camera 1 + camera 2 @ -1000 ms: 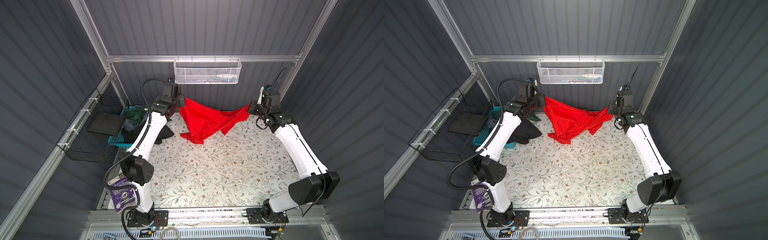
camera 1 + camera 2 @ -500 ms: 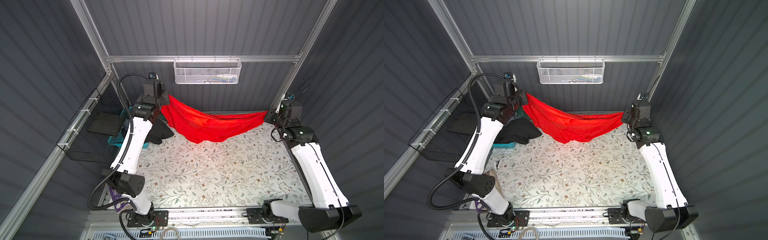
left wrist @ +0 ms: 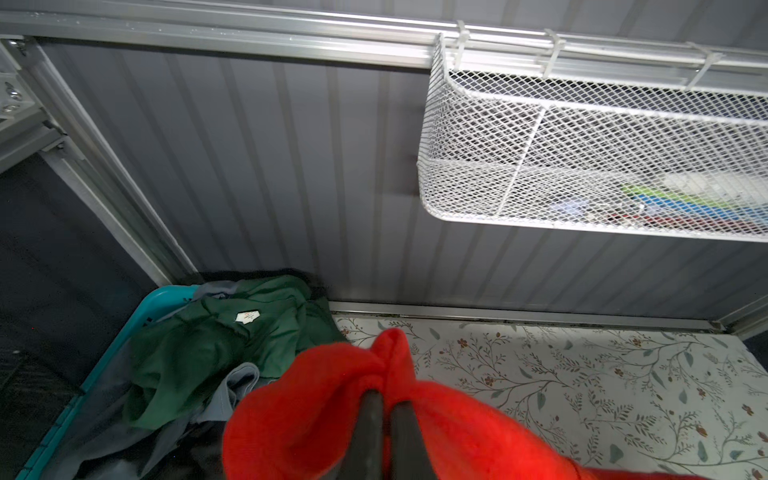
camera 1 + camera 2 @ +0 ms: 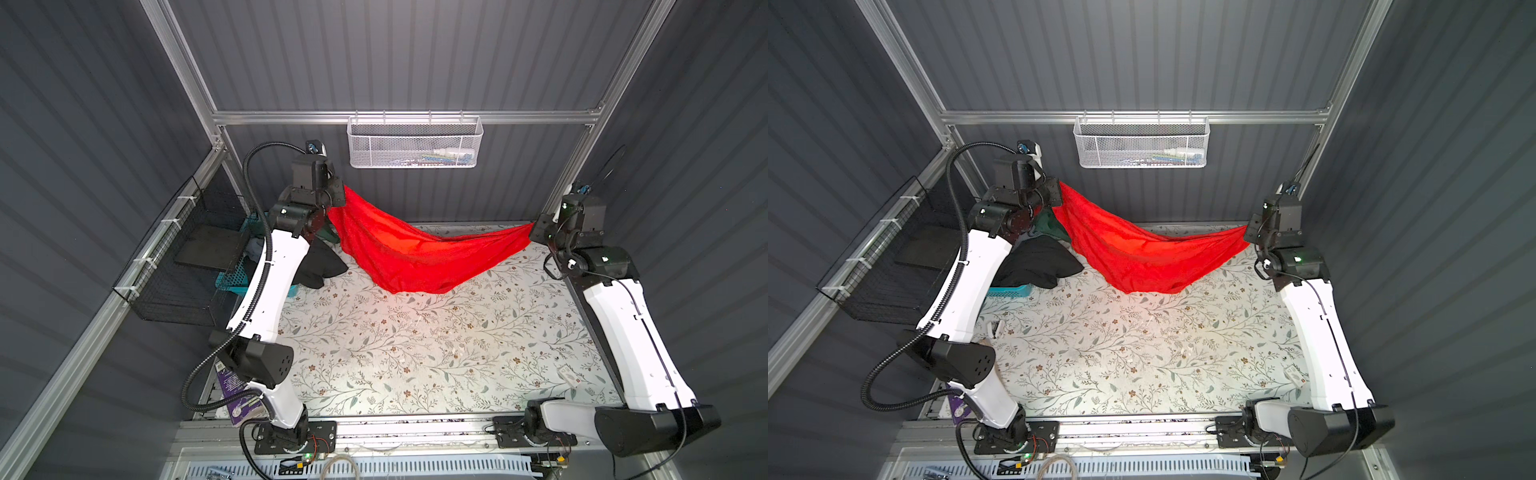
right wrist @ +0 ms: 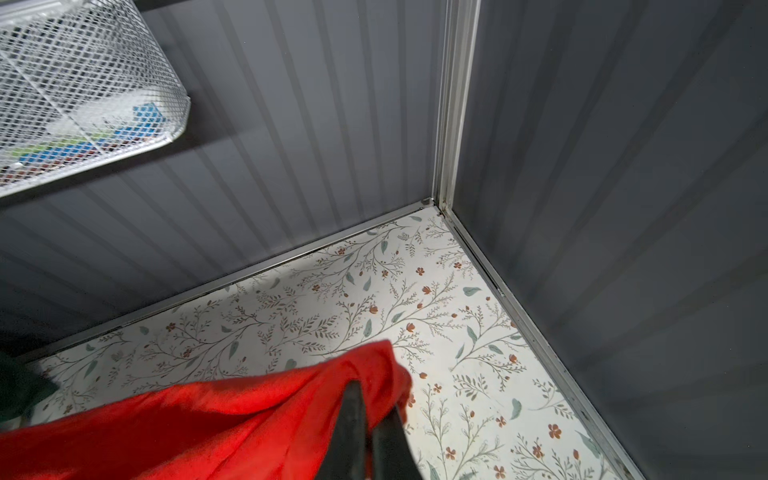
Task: Fold and stack the t-shirts
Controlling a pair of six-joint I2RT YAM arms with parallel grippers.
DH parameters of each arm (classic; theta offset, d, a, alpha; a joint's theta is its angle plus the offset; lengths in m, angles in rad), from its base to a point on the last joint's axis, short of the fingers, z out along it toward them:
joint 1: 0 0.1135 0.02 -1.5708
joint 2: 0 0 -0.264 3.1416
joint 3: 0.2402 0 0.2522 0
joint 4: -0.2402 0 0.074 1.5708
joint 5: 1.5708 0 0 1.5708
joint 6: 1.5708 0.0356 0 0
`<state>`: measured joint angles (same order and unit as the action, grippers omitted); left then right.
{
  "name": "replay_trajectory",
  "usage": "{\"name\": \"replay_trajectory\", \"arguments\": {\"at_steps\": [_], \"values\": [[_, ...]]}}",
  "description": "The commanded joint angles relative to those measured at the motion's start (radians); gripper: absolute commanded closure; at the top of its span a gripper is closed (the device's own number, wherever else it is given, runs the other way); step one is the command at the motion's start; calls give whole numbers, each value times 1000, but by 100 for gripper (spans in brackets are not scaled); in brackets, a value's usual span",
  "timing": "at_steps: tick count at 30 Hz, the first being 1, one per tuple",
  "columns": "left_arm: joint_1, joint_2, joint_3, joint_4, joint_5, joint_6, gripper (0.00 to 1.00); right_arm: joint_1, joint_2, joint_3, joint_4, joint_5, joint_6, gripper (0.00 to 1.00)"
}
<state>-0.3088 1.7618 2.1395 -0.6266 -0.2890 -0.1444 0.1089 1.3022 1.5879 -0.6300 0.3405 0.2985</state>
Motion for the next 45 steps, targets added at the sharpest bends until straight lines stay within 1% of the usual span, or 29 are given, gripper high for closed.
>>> {"name": "replay_trajectory", "arguments": {"at_steps": [1,3,6,8,12,14,15,16,17,18,19,20,23,25,27,28,30,32,34,36,40,43,45], "values": [[1,64,85,36,35,45,100,-3,29,48,-24,-21,3,100],[0,114,103,48,62,61,100,-3,27,37,-19,-29,13,100],[0,155,67,61,104,46,100,-3,5,0,-20,-41,29,100],[0,157,-7,92,128,26,100,-3,-22,-37,-23,-52,39,100],[-1,119,-224,243,204,-44,100,0,-85,-123,-31,-81,68,100],[-8,128,-272,276,225,-63,100,1,-111,-165,-29,-101,80,100],[-12,141,-274,274,226,-69,97,1,-120,-183,-27,-111,86,100],[-15,158,-263,259,232,-65,64,2,-123,-197,-27,-117,92,100],[-21,177,-242,234,228,-57,28,1,-126,-211,-27,-122,97,100],[-30,188,-226,206,212,-49,15,1,-124,-220,-25,-127,100,100],[-42,188,-223,190,190,-45,6,2,-121,-227,-23,-132,99,100],[-61,170,-241,192,161,-37,0,2,-113,-229,-25,-134,100,100],[-143,55,-415,306,74,-15,0,0,-92,-220,-21,-140,95,100],[-193,-36,-544,385,58,-44,0,0,-71,-199,-17,-140,89,100],[-228,-122,-677,465,86,-123,0,0,-39,-162,-20,-139,82,100],[-246,-152,-736,503,107,-143,0,-1,-21,-144,-25,-140,78,100],[-312,-188,-839,557,128,-151,0,-2,19,-101,-35,-149,76,100],[-369,-181,-874,571,177,-123,1,-2,46,-74,-31,-162,77,100],[-402,-152,-909,604,266,-100,3,-2,71,-53,-28,-167,80,100],[-427,-110,-937,637,335,-75,9,-2,88,-35,-25,-161,79,100],[-462,-16,-930,671,424,-37,24,-6,109,-9,-24,-157,78,100],[-496,51,-897,672,493,-8,29,-15,122,5,-25,-188,87,100],[-520,90,-875,655,535,21,30,-17,130,18,-30,-193,88,100]]}}
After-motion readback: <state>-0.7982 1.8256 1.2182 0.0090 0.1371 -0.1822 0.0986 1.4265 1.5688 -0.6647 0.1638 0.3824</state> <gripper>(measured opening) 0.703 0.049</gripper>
